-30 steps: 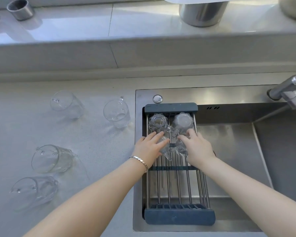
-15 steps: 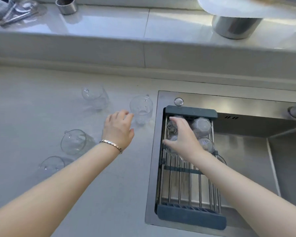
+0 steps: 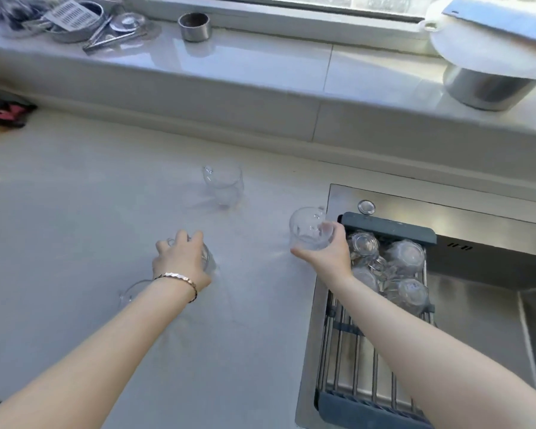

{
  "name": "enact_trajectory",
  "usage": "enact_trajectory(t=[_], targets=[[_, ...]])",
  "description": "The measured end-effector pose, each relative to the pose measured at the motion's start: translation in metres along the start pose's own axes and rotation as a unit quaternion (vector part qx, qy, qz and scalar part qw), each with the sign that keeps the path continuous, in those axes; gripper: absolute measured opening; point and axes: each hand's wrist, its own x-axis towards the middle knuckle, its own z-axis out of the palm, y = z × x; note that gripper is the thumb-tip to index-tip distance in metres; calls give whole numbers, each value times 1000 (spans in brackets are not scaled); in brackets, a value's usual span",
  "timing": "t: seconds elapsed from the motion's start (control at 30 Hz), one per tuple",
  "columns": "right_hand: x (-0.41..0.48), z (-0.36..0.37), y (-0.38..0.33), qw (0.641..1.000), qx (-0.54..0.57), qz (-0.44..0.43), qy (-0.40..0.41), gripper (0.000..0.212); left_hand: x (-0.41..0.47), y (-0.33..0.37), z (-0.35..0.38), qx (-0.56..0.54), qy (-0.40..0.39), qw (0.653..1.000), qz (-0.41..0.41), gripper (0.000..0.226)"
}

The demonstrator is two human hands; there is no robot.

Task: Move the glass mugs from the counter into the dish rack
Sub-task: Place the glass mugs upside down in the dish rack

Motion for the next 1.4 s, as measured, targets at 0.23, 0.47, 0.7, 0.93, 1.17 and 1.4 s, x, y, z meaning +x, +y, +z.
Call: enact_trajectory(t=[0.23,0.47,0.7,0.93,1.17,1.4], targets=[[-103,-83,45,993,-2,89,-71,62,-50,38,13,-106,-4,991,87,71],[-140,-151,87,954,-179,242,-9,60,-107,85,29,-206,30,954,217,63],[-108,-111,86,864,-468,173,-71,76,-134,87,39,-194,18,944,266,60],[-84,-68,79,925,-332,183,-11,81,-136,74,42,-184,22,951,246,65],[-111,-96,101,975,-181,125,-9,54,-133,73,46,-182,22,954,235,69],[-104,-103,98,982,-153,104,-37,43,-140,87,46,-179,25,948,261,65]])
